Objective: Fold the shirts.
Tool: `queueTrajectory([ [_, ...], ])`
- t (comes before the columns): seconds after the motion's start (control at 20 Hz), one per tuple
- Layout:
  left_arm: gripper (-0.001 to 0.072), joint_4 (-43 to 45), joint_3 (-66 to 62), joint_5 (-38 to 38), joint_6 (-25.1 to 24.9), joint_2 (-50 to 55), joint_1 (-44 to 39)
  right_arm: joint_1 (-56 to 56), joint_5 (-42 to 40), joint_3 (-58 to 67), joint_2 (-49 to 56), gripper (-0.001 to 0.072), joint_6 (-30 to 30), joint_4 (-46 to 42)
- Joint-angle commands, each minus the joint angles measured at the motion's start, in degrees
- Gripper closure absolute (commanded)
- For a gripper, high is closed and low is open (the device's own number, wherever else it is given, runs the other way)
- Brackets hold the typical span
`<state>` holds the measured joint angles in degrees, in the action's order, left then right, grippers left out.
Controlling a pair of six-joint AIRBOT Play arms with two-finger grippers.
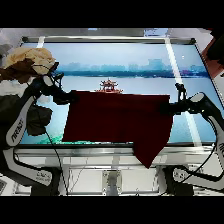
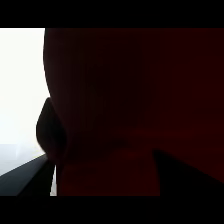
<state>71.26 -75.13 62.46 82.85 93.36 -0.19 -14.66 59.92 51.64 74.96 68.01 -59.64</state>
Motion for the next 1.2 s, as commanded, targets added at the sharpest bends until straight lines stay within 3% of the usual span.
queueTrajectory([
  [0.0,0.0020,0.13,1.42,5.11,-1.81,-6.71,1.75,-3.23,14.51,-0.07,-5.62,0.0359,0.15,-4.66],
  [0.3,0.0020,0.76,27.52,2.75,-2.27,-27.74,2.69,-10.64,22.64,-20.59,-21.46,0.0356,0.17,-3.85],
  [0.4,0.0020,0.66,30.56,3.23,-2.12,-30.67,2.69,-10.69,26.82,-23.23,-21.62,0.0184,1.57,-3.82],
  [0.45,0.0020,0.57,30.88,3.82,-2.03,-31.06,2.69,-10.69,27.30,-24.17,-21.62,0.0165,1.66,-4.33],
  [0.7,0.0020,-1.16,30.86,6.10,-2.10,-31.06,2.69,-10.69,28.89,-25.05,-21.62,0.0167,6.23,-15.02],
  [1.05,0.0020,-1.20,30.86,6.10,-2.19,-31.06,2.69,-10.60,26.80,-27.10,-20.24,0.0171,6.45,-11.39],
  [1.15,0.0020,-1.20,30.86,5.60,-2.29,-31.06,2.69,-10.58,25.64,-27.12,-19.10,0.0219,6.60,-8.87],
])
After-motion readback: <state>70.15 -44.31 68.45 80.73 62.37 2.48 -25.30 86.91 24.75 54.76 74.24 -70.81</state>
